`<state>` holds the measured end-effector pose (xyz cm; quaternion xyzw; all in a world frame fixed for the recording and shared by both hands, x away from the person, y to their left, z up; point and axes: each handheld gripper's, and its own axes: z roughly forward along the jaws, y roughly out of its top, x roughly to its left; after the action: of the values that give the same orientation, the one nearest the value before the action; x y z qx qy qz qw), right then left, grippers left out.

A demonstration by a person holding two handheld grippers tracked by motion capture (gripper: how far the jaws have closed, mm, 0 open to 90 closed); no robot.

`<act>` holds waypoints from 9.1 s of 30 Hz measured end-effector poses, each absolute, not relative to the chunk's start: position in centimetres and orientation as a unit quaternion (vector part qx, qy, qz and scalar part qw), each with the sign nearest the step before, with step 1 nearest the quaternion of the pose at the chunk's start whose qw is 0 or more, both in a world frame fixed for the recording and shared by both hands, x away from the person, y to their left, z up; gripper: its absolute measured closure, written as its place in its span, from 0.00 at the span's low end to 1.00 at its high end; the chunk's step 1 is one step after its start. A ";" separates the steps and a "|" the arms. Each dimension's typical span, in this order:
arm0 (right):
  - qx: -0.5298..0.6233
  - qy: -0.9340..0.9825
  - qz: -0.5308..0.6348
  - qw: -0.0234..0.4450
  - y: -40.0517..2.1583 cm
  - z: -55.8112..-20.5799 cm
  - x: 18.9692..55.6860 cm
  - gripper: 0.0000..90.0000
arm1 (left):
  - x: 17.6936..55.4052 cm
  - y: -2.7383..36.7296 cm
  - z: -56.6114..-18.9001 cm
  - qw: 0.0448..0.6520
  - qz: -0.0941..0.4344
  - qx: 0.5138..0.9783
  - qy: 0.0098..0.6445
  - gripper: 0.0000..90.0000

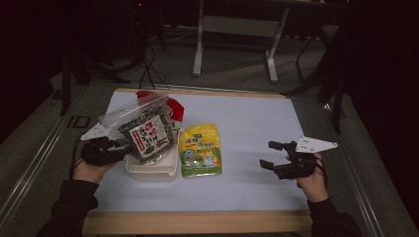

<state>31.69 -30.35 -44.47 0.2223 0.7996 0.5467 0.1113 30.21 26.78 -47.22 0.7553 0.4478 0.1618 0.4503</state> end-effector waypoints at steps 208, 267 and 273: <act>0.090 0.860 0.494 0.092 -15.9 -42.8 33.4 0.97 | 19.6 13.8 -51.0 0.526 0.160 0.777 0.307 0.03; 0.085 0.861 0.494 0.087 -15.6 -39.7 31.9 1.00 | 19.4 13.4 -51.2 0.522 0.156 0.783 0.299 0.03; 0.062 0.855 0.508 0.085 -14.7 -37.9 32.5 1.00 | 19.3 13.4 -51.2 0.523 0.155 0.784 0.295 0.03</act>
<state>32.46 -14.72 -37.87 0.0617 0.8548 0.5081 0.0853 19.29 13.37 -51.22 0.7843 0.2952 0.1554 0.5231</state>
